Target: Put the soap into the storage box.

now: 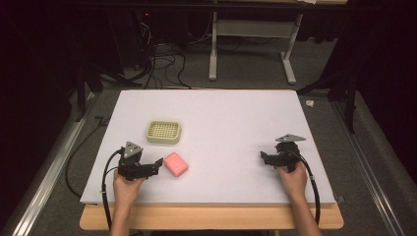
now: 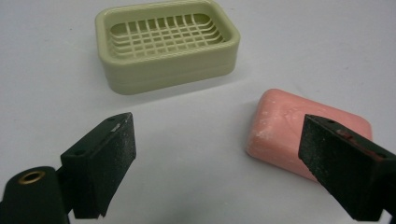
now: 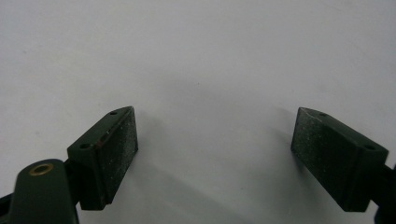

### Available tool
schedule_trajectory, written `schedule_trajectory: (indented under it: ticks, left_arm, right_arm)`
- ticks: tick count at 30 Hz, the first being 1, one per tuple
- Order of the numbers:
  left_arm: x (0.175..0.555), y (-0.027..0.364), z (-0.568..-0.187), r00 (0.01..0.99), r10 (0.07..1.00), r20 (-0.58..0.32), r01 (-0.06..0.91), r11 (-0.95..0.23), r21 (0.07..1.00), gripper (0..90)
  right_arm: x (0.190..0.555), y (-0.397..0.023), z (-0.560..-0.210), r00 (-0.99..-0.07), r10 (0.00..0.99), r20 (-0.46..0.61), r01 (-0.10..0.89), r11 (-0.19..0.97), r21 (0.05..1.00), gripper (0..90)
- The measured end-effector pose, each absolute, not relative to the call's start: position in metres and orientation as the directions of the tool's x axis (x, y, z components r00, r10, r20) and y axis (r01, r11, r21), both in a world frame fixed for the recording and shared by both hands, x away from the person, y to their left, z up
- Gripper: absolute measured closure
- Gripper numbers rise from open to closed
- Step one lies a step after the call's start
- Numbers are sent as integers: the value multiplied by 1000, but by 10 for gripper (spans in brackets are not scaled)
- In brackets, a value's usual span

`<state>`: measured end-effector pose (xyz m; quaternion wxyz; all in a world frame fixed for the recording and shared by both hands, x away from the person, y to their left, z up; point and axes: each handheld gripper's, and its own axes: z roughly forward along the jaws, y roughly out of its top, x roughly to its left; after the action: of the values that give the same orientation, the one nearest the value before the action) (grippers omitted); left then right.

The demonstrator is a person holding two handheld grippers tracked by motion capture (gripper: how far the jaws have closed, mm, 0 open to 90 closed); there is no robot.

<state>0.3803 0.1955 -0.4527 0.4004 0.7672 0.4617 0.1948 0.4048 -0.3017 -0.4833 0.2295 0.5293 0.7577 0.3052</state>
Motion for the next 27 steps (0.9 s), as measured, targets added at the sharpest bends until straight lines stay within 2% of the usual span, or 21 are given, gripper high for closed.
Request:
schedule_trajectory:
  ticks: [27]
  left_arm:
    - [373, 151, -457, 632, 774, -40, 505, -372, 779, 62]
  right_arm:
    - [405, -302, -483, -336, 941, -26, 661, 256, 706, 152]
